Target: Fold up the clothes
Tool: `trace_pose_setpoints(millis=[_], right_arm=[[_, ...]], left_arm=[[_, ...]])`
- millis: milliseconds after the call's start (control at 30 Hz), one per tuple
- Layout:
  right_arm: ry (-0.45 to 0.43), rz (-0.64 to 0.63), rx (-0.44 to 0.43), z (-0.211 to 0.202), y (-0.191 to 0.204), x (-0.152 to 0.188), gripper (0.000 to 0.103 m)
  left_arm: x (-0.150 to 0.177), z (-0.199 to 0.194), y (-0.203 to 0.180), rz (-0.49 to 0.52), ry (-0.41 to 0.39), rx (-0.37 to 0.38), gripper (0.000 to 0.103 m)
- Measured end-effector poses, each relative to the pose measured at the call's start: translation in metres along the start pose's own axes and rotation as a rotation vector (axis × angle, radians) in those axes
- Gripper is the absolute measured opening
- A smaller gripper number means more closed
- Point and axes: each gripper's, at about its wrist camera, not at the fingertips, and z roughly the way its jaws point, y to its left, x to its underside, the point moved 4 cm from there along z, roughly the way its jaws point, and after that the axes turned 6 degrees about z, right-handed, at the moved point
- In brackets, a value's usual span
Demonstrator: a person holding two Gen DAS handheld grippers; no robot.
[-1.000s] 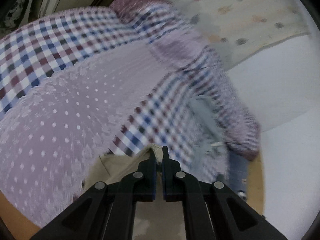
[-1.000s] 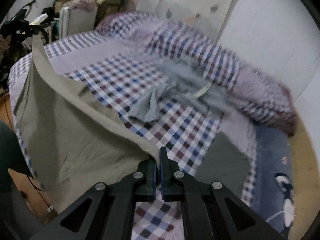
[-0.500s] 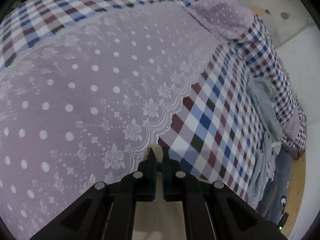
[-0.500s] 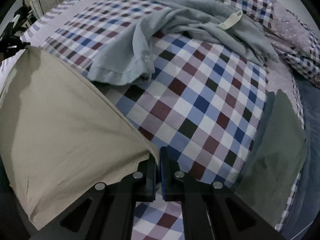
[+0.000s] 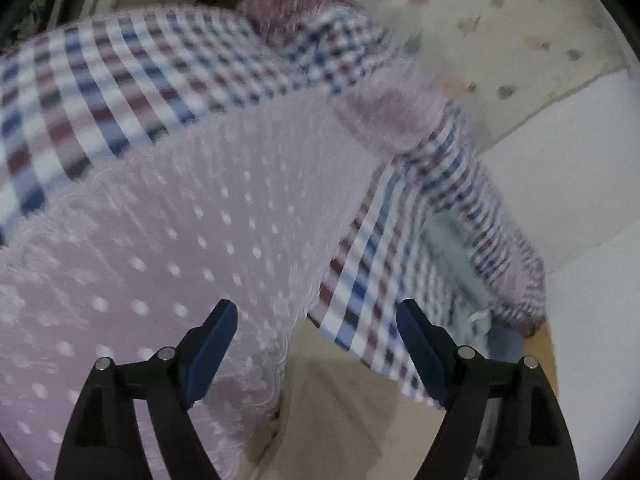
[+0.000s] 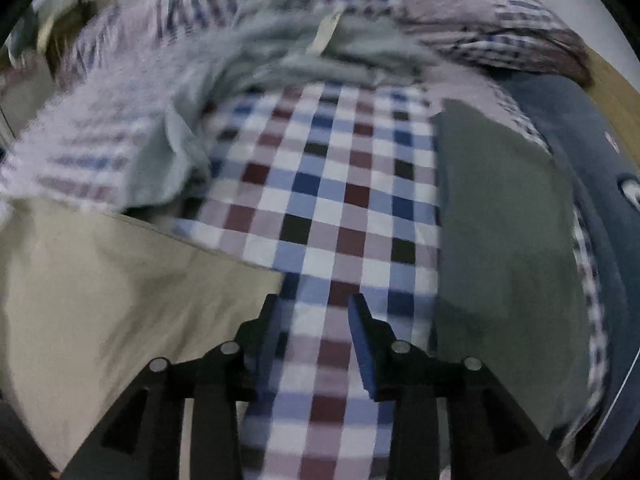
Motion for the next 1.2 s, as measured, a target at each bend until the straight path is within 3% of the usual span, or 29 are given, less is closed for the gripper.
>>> trace_pose_setpoints(millis=[67, 167, 433, 633, 767, 867, 1067, 1167, 1200], right_arm=[[-0.040, 0.014, -0.033, -0.023, 0.003, 0.018, 0.037], [-0.081, 0.041, -0.086, -0.059, 0.012, 0.058, 0.044], [-0.144, 0.167, -0.255, -0.131, 0.027, 0.163, 0.050], [-0.099, 0.241, -0.348, -0.134, 0.023, 0.226, 0.050], [-0.027, 0.269, -0.361, -0.118, 0.018, 0.248, 0.050], [0.015, 0.232, -0.362, -0.112, 0.023, 0.258, 0.050], [0.101, 0.139, -0.354, -0.096, 0.039, 0.277, 0.050], [0.119, 0.106, -0.348, -0.088, 0.047, 0.283, 0.050], [0.126, 0.098, -0.343, -0.084, 0.049, 0.285, 0.050]], left_arm=[[0.003, -0.019, 0.010, -0.007, -0.003, 0.022, 0.085], [0.029, -0.046, 0.020, 0.074, 0.039, 0.025, 0.085], [0.159, -0.097, 0.033, 0.400, 0.257, 0.006, 0.085], [0.221, -0.104, 0.052, 0.389, 0.343, 0.035, 0.084], [0.245, -0.114, 0.067, 0.343, 0.347, 0.039, 0.084], [0.262, -0.111, 0.070, 0.338, 0.363, 0.044, 0.078], [0.271, -0.105, 0.068, 0.288, 0.357, 0.065, 0.063], [0.271, -0.098, 0.067, 0.263, 0.357, 0.043, 0.047], [0.271, -0.097, 0.068, 0.257, 0.360, 0.028, 0.035]])
